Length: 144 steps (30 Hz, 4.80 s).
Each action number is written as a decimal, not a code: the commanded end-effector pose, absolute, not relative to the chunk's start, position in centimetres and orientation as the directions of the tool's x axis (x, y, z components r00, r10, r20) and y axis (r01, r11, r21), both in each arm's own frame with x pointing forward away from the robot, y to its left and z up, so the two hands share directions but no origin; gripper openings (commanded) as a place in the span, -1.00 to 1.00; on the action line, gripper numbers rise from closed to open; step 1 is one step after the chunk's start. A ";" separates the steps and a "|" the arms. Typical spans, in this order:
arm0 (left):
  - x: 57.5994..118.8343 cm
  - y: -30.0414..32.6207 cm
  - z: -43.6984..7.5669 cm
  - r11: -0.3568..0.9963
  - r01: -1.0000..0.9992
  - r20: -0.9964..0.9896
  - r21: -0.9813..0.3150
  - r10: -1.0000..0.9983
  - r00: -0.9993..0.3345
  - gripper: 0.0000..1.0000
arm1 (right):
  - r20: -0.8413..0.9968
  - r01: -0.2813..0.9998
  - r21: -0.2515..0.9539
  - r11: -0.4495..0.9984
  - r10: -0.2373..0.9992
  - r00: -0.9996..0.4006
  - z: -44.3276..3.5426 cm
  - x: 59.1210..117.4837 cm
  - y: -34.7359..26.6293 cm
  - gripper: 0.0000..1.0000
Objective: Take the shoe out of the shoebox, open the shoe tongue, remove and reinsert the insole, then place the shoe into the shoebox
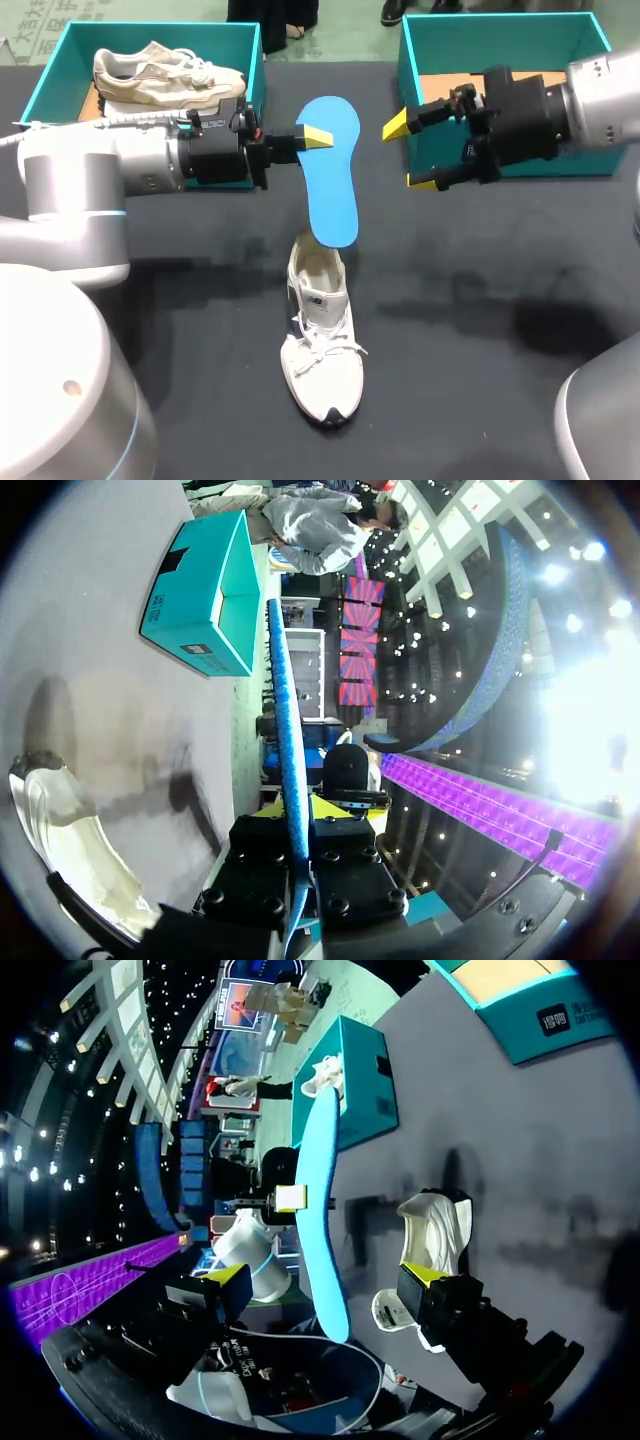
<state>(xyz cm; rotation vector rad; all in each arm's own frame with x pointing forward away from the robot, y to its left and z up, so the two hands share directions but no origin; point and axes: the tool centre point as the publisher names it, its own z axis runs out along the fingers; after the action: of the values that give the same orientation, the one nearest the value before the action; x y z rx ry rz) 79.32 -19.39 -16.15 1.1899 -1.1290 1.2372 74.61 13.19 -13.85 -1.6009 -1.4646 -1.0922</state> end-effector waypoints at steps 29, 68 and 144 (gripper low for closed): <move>80.7 -16.7 -12.1 -0.117 -0.415 0.411 -0.902 0.057 -0.910 -1.00 | 0.973 0.998 0.030 -0.058 0.229 -0.016 -14.5 76.9 14.2 1.00; 79.6 -15.8 -10.0 0.249 0.673 -0.679 -0.697 0.072 -0.730 -1.00 | 0.979 0.999 0.036 -0.035 0.202 -0.029 -14.2 78.0 14.9 1.00; 83.5 -19.0 -15.4 0.000 0.983 -0.979 0.181 0.094 0.180 -1.00 | 0.979 0.986 0.168 -0.004 0.120 -0.167 -14.6 78.4 21.6 -0.07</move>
<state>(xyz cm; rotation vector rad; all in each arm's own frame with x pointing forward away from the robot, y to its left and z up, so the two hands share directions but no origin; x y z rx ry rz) 83.25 -18.73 -15.31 1.3505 1.1475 -1.0208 77.81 20.75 -14.28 -1.2314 -1.4183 -1.2852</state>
